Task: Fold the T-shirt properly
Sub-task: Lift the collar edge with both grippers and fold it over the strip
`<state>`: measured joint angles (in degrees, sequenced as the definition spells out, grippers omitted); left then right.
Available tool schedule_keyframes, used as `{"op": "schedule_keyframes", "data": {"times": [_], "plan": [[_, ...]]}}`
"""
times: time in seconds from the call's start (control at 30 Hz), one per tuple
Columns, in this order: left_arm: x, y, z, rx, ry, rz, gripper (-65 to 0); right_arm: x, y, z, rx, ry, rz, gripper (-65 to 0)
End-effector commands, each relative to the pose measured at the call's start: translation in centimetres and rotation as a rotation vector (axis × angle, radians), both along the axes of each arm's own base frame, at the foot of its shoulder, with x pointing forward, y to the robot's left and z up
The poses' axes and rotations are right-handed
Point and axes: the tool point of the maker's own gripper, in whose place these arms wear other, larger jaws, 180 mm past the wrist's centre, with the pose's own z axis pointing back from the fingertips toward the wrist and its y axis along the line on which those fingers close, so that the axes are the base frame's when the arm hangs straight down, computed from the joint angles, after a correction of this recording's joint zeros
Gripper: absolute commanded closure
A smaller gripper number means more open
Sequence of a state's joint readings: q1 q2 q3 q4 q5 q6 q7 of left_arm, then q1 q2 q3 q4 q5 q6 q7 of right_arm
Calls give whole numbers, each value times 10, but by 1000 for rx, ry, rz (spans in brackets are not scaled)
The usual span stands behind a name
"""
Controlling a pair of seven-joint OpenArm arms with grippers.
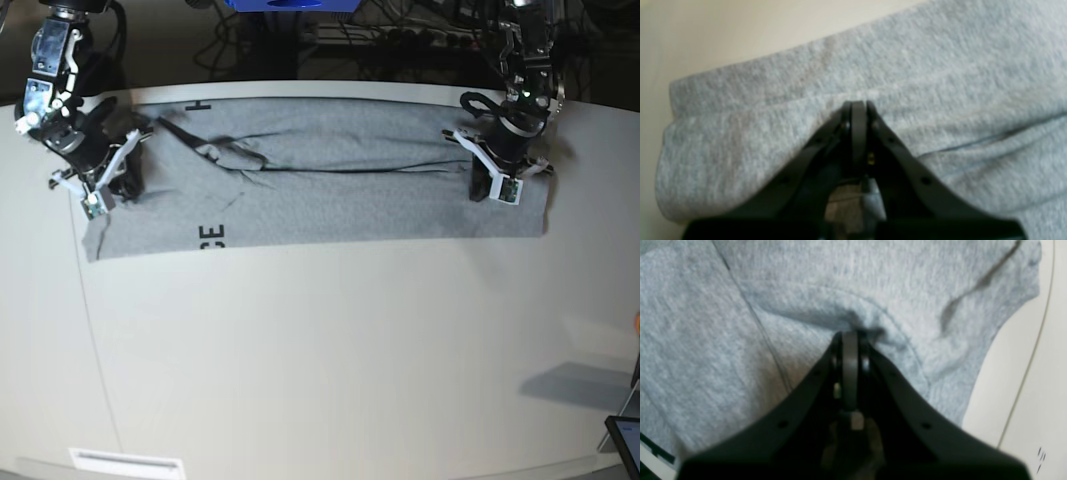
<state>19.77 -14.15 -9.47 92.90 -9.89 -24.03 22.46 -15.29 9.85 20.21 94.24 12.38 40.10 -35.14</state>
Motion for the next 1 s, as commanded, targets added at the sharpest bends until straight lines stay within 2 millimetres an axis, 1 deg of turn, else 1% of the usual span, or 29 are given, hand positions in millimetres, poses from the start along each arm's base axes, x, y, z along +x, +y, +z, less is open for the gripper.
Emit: {"op": "schedule_keyframes", "data": {"times": [0.0, 0.07, 0.17, 0.2, 0.27, 0.37, 0.47, 0.5, 0.53, 0.6, 0.7, 0.8, 0.9, 0.97], "plan": [[1, 6, 1, 27, 8, 3, 0, 6, -6, 3, -13, -18, -3, -3], [0, 6, -2, 25, 16, 4, 0, 8, -7, -3, -3, -2, -12, -3], [8, 5, 0, 20, 4, 4, 0, 16, -11, -10, 11, 13, -26, -3], [8, 6, -2, 19, 9, 8, 0, 20, -12, -11, 15, 13, -30, -3], [14, 5, -1, 14, -2, 12, 0, 26, -12, -14, 23, 16, -35, -3], [18, 9, -6, 7, 7, 26, 0, 37, -14, -15, 35, 14, -44, -3], [32, 10, -3, -2, -11, 34, 0, 47, -21, -15, 31, 14, -51, -3], [35, 11, -3, -4, -13, 38, 0, 50, -21, -16, 36, 15, -50, -3], [41, 12, -1, -6, -23, 41, 0, 54, -18, -16, 38, 17, -40, -3], [52, 13, 4, -9, -43, 46, 0, 57, -22, -17, 23, 24, -25, -3], [64, 13, 12, -12, -71, 48, 0, 63, -19, -19, 24, 31, -9, -3], [72, 15, 15, -2, -54, 56, 0, 66, -19, -17, 23, 23, -9, -3], [78, 14, 23, 4, -68, 53, 0, 67, -19, -13, 19, 13, -6, -3], [82, 13, 37, 15, -104, 44, 0, 70, -18, -6, 10, -8, 2, -3]]}}
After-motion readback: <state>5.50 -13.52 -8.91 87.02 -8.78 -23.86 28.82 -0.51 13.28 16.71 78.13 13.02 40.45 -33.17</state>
